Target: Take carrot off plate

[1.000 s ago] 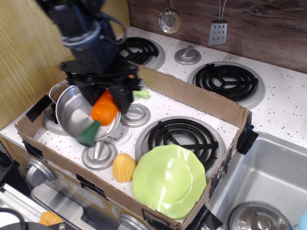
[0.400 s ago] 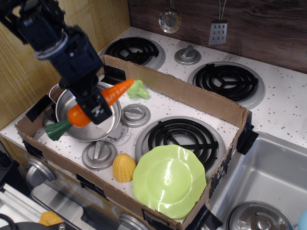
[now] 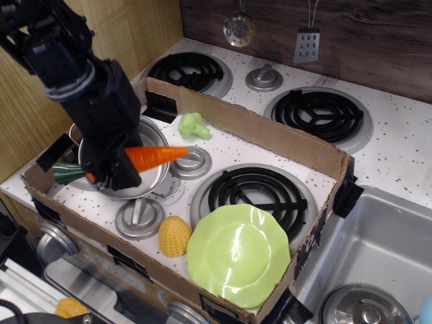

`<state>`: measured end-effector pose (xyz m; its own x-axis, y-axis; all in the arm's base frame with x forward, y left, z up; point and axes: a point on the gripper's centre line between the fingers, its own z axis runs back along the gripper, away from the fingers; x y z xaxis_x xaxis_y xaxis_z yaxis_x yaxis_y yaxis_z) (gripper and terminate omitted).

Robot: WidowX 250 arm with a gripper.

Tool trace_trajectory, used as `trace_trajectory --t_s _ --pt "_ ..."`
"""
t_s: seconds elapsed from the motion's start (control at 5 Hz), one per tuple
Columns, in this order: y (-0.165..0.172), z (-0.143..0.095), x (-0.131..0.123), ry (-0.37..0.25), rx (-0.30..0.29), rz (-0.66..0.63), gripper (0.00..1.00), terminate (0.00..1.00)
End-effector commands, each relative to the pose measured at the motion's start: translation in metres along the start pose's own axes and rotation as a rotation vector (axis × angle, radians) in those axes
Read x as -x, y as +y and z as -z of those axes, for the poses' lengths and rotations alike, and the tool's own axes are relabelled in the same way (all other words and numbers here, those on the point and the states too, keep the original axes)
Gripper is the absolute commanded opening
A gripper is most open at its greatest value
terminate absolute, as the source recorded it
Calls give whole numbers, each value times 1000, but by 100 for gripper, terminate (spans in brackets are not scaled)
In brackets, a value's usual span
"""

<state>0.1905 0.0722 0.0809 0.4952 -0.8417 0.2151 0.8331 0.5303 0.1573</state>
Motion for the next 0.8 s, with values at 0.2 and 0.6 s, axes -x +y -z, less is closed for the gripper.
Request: trace_trajectory --t_s 0.2,0.6 --pt "-11 23 24 -11 -206 202 0 0" --pt "-4 26 27 36 -261 322 0 0"
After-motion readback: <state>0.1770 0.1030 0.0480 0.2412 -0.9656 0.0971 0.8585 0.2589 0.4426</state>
